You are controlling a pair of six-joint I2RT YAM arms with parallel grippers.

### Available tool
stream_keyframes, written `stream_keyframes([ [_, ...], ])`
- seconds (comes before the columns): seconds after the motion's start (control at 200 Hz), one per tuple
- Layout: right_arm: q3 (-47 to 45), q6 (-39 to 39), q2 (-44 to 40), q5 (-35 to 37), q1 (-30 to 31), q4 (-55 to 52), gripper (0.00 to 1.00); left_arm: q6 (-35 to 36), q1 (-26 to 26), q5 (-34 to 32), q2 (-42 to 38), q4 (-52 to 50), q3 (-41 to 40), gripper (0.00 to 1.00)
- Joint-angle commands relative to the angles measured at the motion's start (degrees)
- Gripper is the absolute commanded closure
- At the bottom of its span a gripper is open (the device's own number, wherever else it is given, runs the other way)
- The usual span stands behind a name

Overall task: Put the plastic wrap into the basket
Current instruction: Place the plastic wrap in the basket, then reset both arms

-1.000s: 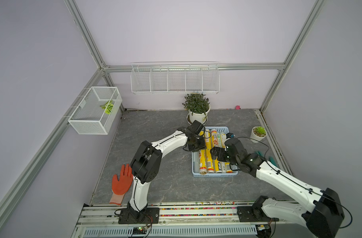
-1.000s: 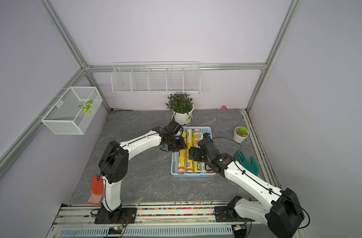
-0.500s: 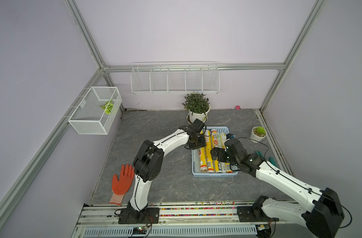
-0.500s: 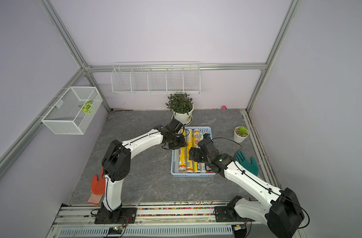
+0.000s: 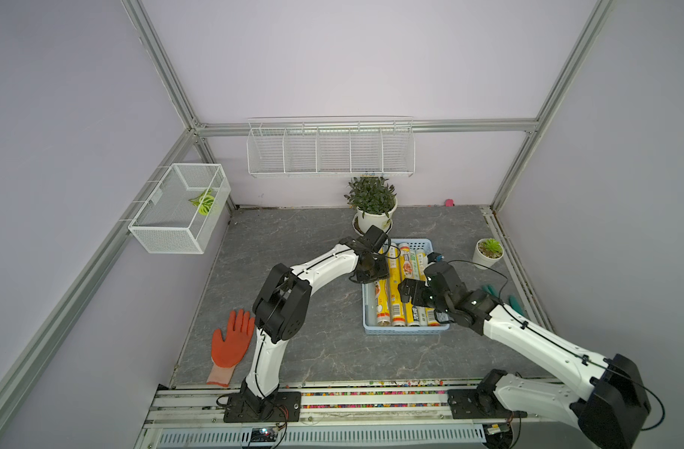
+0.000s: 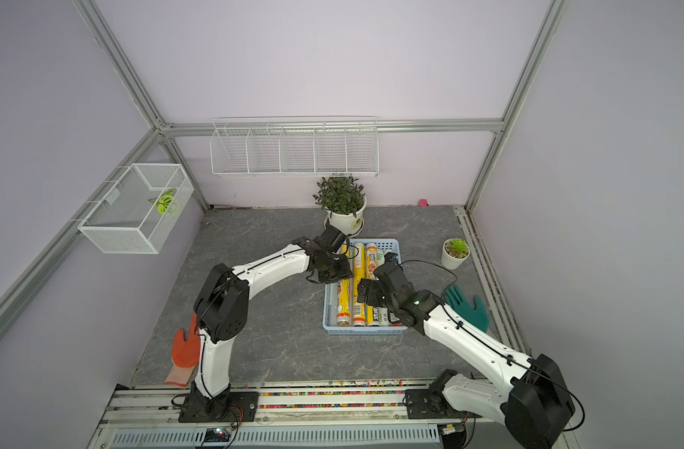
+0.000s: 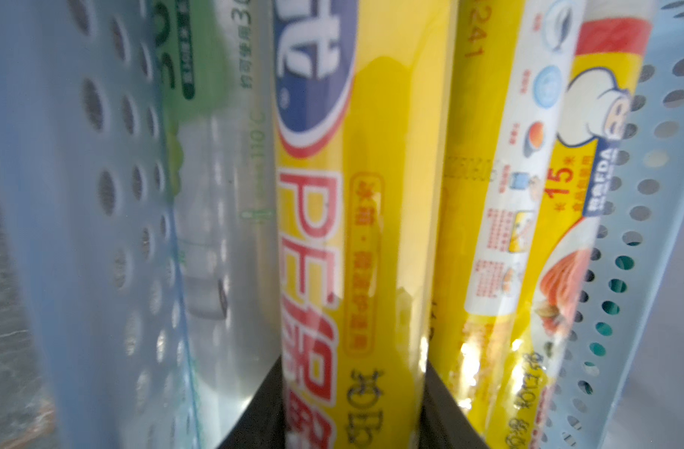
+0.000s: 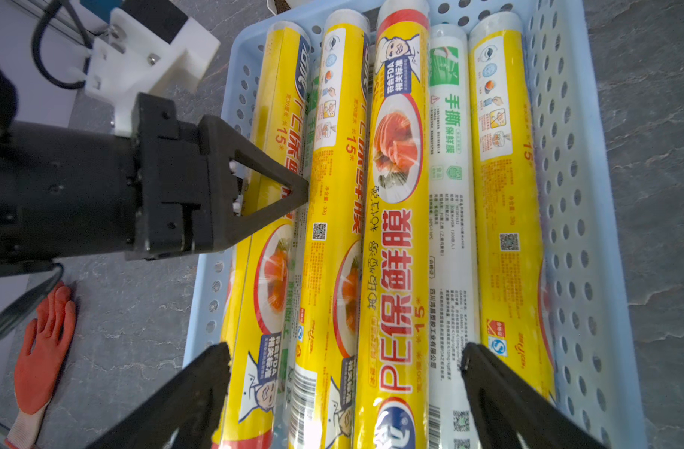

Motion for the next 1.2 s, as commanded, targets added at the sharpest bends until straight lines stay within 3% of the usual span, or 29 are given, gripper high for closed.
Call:
stream_keyframes([
  [0.0, -0.69, -0.06, -0.44, 0.33, -0.36, -0.43, 0.02, 0.87, -0.17, -2.10, -2.19, -2.41, 0.25, 0.55],
  [0.395, -0.19, -1.14, -2.01, 2.45, -0.90, -2.22, 0.02, 1.70, -0.20, -2.82, -6.07, -2.26, -1.43, 0.46],
  [0.6, -0.25, -2.89, -5.66, 8.66, -1.41, -4.58, 0.02, 3.19, -0.18, -4.95, -12.39, 1.56, -5.60, 0.42],
  [0.78, -1.18, -6.41, -10.57, 19.67, -2.92, -6.56, 0.02, 4.34, -0.20, -12.04, -21.96, 7.94, -14.05, 0.33],
  [0.9, -3.08, -9.84, -12.34, 24.59, -6.27, -5.29, 0.02, 3.64, -0.06, -21.04, -27.77, 9.51, -19.09, 0.27],
  [1.195, -7.23, -14.44, -11.31, 14.76, -22.01, -0.23, 0.03, 7.55, 3.07, -39.60, -41.13, 12.38, -31.09, 0.14],
])
